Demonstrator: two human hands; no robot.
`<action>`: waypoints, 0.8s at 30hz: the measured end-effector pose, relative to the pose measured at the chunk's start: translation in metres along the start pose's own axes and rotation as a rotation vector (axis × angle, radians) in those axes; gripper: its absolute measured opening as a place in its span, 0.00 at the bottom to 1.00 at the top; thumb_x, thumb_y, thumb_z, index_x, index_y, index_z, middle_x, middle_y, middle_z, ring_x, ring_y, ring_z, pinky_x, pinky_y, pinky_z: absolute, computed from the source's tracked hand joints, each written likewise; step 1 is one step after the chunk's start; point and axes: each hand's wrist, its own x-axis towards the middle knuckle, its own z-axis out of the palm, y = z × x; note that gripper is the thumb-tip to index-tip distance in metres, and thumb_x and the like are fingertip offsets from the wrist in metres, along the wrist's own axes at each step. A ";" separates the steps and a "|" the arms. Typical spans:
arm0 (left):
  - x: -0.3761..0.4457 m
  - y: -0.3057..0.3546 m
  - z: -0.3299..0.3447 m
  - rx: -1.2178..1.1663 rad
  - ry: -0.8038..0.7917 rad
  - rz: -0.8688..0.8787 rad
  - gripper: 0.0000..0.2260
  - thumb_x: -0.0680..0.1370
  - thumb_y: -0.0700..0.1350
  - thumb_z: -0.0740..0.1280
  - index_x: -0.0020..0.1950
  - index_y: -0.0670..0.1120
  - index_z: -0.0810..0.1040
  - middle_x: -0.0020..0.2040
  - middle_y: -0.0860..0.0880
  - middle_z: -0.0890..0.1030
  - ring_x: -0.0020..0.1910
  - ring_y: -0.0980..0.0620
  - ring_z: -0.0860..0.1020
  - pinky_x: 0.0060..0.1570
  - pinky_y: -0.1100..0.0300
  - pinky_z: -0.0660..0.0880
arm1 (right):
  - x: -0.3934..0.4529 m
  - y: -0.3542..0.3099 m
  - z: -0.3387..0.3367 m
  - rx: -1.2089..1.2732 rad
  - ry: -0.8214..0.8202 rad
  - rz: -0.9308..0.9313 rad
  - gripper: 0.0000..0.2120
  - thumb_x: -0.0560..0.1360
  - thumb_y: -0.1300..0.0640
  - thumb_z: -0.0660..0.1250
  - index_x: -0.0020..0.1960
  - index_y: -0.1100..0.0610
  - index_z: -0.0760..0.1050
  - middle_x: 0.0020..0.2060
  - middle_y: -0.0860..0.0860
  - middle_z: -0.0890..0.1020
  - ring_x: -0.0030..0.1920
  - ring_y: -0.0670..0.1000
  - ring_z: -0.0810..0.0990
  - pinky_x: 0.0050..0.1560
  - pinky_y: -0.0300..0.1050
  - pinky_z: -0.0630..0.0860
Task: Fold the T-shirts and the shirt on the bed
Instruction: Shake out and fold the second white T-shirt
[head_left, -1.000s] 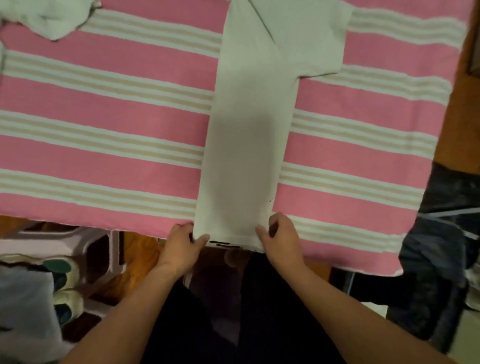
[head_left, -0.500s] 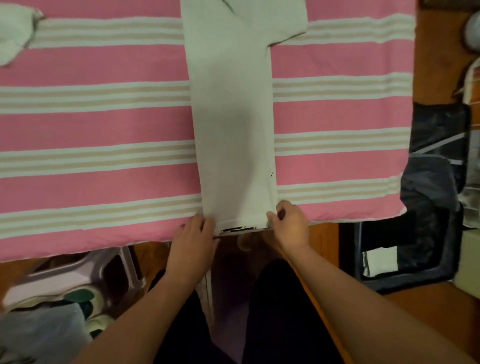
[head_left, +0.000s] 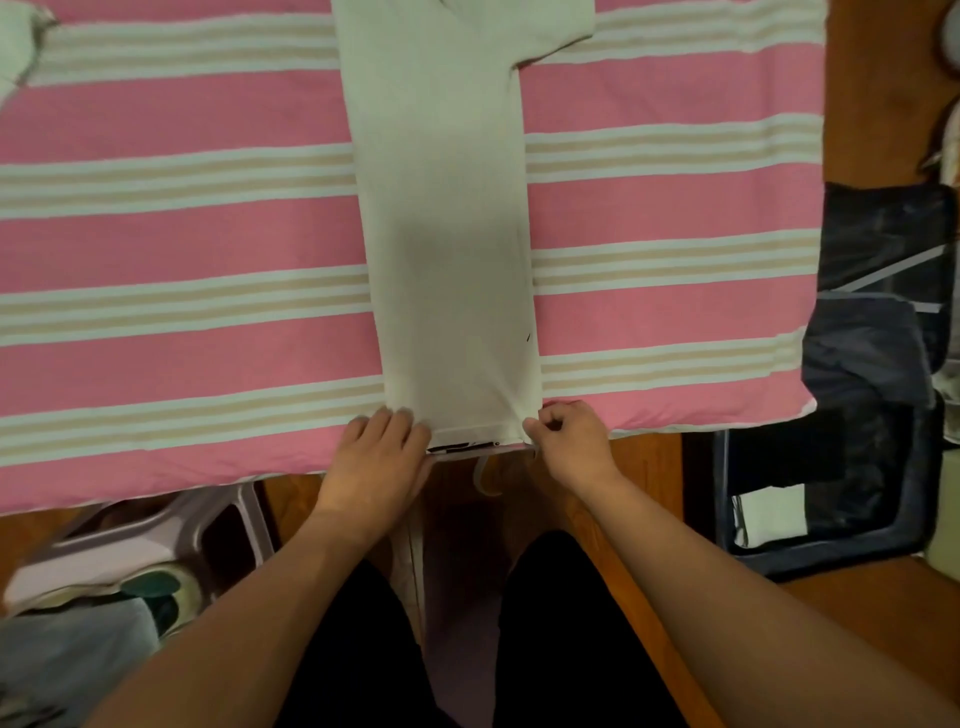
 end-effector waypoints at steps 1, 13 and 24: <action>0.005 0.003 0.000 0.016 -0.011 0.016 0.15 0.78 0.53 0.70 0.59 0.45 0.75 0.55 0.44 0.77 0.55 0.41 0.76 0.56 0.46 0.74 | 0.000 0.000 -0.001 0.037 -0.014 0.013 0.13 0.78 0.52 0.70 0.36 0.53 0.78 0.48 0.55 0.80 0.46 0.53 0.79 0.51 0.46 0.75; 0.014 0.003 -0.005 0.125 -0.226 0.092 0.30 0.67 0.44 0.79 0.65 0.46 0.71 0.61 0.44 0.74 0.56 0.43 0.75 0.57 0.49 0.75 | -0.008 -0.004 -0.018 0.259 -0.066 0.036 0.12 0.80 0.55 0.68 0.45 0.63 0.83 0.44 0.63 0.84 0.44 0.59 0.81 0.48 0.51 0.79; 0.008 -0.005 -0.006 0.027 -0.147 0.097 0.30 0.60 0.35 0.80 0.58 0.45 0.75 0.51 0.45 0.77 0.46 0.45 0.76 0.47 0.52 0.78 | -0.007 0.004 -0.012 0.206 0.010 -0.006 0.13 0.81 0.54 0.67 0.40 0.59 0.80 0.38 0.53 0.81 0.40 0.50 0.78 0.46 0.46 0.74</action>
